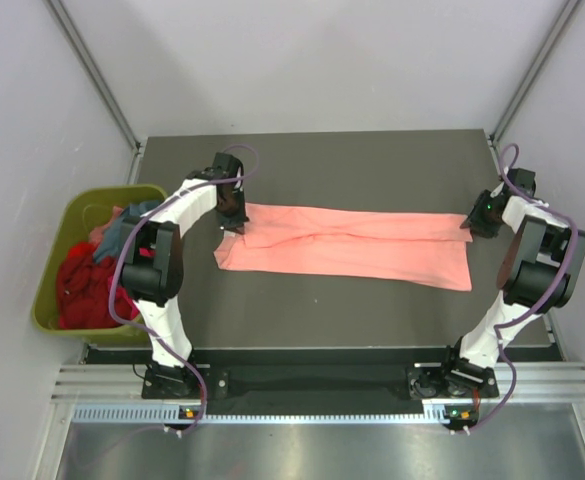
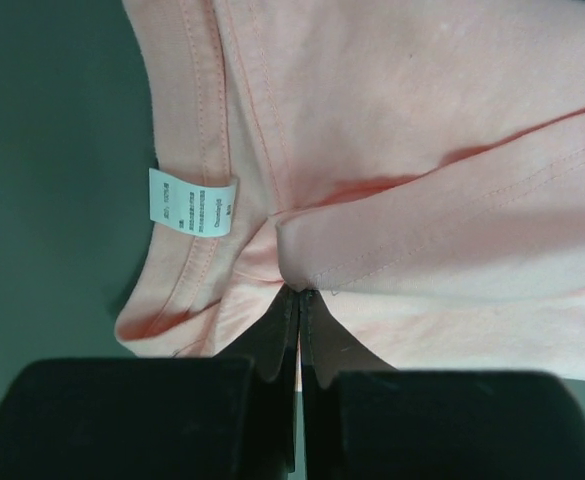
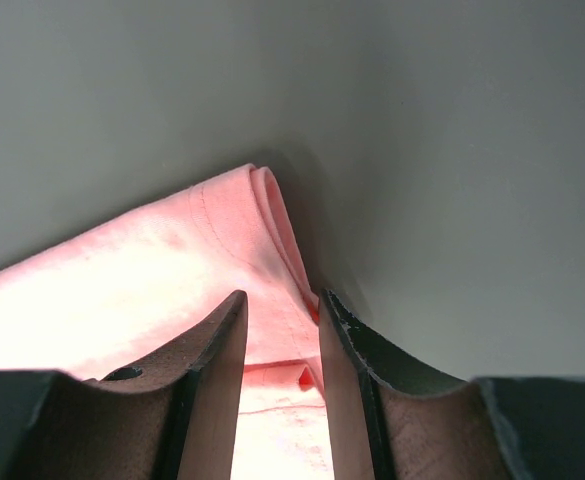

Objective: Fold and stack the t-shirts
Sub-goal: Fold the tshirt

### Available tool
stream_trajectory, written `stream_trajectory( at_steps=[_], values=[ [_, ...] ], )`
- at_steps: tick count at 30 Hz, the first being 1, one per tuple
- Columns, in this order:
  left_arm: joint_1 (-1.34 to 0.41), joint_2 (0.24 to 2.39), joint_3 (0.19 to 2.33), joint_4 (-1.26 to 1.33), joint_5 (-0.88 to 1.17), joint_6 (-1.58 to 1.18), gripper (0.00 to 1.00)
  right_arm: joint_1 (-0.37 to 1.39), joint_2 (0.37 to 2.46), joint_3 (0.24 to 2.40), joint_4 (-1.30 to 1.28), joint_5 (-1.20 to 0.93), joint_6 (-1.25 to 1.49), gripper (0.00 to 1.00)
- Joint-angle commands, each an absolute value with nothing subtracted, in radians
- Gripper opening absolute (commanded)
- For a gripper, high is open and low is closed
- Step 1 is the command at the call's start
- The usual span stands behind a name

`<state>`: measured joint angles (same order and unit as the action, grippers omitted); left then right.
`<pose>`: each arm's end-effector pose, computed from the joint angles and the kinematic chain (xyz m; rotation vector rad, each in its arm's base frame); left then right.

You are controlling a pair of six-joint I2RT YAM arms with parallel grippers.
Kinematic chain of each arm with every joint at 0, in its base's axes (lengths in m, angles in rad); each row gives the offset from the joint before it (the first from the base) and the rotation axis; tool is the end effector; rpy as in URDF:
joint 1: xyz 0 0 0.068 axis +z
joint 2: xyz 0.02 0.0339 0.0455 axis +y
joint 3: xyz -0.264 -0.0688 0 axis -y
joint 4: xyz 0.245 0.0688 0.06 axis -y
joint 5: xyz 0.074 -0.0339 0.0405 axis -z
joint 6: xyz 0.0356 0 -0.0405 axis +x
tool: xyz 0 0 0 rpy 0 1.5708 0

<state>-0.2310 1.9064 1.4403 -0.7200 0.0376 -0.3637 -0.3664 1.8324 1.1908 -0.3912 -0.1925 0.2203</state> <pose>0.3831 -0.0915 0.2047 -0.1740 2.7718 -0.2084 0.3538 -0.1284 0.1764 0.6817 2.4946 0.1969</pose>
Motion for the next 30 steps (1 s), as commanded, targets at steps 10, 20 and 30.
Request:
stream_trajectory(
  at_steps=[10, 20, 30],
  values=[
    [-0.235, 1.805, 1.509, -0.795, -0.066, -0.324, 0.00, -0.359, 1.736, 1.204, -0.436, -0.167, 0.216, 0.36],
    [-0.235, 1.813, 1.522, -0.784, -0.031, -0.316, 0.00, -0.360, 1.749, 1.203, -0.463, -0.092, 0.261, 0.36],
    [-0.235, 1.816, 1.496, -0.758, -0.020, -0.310, 0.00, -0.361, 1.802, 1.174, -0.407, -0.089, 0.318, 0.34]
  ],
)
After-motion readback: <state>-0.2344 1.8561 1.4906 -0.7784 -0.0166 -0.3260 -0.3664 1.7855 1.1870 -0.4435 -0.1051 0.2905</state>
